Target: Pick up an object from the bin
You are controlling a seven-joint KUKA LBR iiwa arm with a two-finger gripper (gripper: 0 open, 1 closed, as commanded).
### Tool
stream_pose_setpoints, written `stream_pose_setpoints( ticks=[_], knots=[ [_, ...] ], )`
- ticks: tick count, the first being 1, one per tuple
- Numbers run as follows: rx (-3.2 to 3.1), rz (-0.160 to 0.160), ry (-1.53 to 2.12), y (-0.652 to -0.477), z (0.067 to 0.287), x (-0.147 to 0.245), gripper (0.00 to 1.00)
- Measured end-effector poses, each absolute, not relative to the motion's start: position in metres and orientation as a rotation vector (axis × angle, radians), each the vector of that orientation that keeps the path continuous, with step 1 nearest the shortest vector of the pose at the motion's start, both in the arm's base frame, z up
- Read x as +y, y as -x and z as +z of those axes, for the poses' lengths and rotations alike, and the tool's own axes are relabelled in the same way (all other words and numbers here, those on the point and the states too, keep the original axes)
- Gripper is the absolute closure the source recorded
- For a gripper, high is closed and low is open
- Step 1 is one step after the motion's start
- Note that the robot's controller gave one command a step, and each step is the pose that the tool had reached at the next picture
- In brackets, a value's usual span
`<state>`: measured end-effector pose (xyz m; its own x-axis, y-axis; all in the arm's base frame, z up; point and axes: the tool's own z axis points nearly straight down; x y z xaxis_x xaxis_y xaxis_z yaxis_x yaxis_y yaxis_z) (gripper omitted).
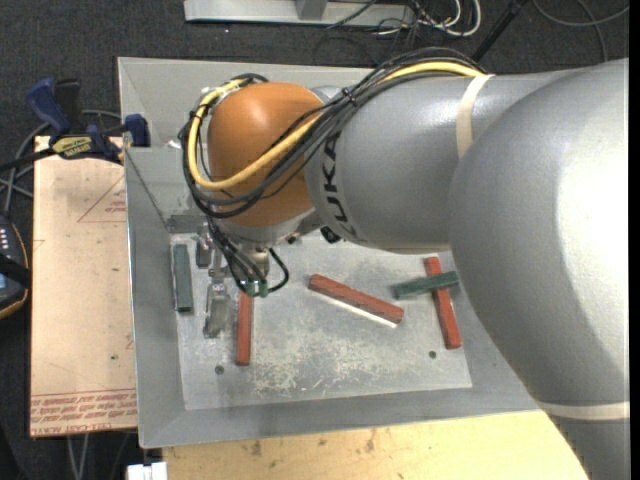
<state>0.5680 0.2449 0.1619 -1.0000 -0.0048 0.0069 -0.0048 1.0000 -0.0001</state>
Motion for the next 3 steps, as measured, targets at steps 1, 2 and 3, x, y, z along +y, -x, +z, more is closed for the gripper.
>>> stream_pose_setpoints(
  ticks=[1,2,3],
  knots=[
    [-3.131,0.004,-0.244,-0.578,0.075,0.133,0.0],
    [-3.049,-0.005,-0.786,-0.572,0.072,0.21,0.0],
    [-3.077,0.002,-0.633,-0.535,0.106,0.134,0.0]
  ],
)
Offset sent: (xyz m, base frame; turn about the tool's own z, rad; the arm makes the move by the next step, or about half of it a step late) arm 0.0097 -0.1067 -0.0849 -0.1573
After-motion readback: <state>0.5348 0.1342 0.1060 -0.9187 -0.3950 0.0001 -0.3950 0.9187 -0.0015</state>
